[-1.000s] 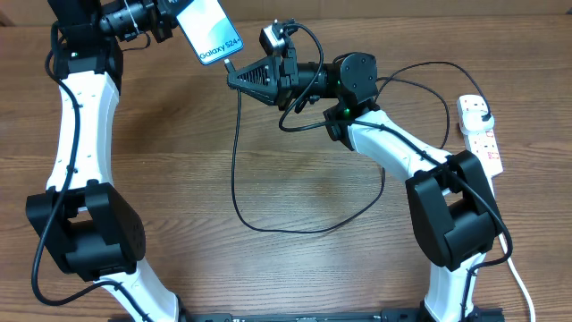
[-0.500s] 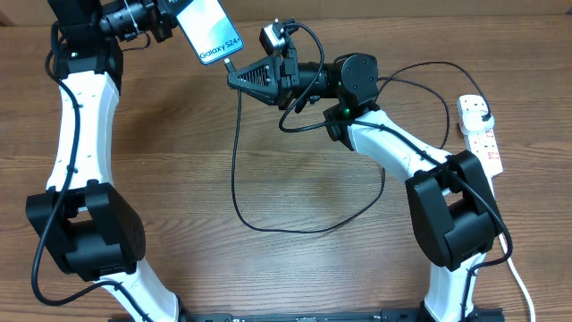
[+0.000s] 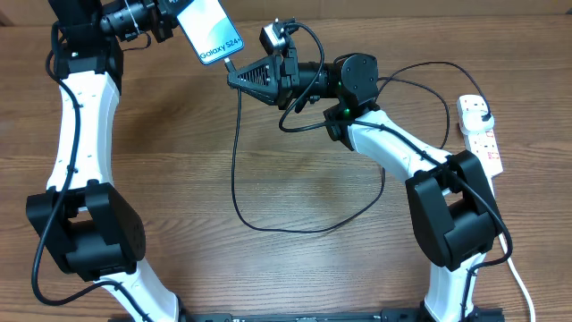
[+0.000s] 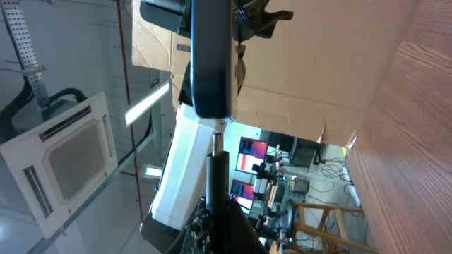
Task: Plug charger to phone and switch on socket
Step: 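Align the USB-C plug with the phone's bottom port using the right gripper, then push the plug into the phone's port with the right gripper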
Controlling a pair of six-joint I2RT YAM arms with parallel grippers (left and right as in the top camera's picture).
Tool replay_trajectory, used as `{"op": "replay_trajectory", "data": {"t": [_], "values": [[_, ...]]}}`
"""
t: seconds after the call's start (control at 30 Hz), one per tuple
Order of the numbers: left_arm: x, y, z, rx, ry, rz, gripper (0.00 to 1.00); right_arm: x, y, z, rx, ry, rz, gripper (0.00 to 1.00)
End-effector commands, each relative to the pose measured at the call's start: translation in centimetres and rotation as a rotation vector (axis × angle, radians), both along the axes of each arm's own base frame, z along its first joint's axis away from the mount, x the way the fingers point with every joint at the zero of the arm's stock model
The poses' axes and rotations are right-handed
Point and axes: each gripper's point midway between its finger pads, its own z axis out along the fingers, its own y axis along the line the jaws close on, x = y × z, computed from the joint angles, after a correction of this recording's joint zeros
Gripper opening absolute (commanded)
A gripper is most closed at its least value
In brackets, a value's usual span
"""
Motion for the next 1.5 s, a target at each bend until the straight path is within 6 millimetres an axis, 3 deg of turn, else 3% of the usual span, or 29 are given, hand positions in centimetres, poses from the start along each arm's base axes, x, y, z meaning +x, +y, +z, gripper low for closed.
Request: {"op": "replay_trajectory", "data": {"t": [0.0, 1.47], "values": [[-1.09, -0.92, 1.80, -0.004, -0.030, -0.035, 0.04, -0.29, -0.55, 2.35, 0.035, -0.045, -0.019, 0.04], [-1.46, -1.58, 1.83, -0.015, -0.014, -0.062, 0.04, 0.63, -0.94, 2.17, 0.031, -0.020, -0.048, 0.04]]}}
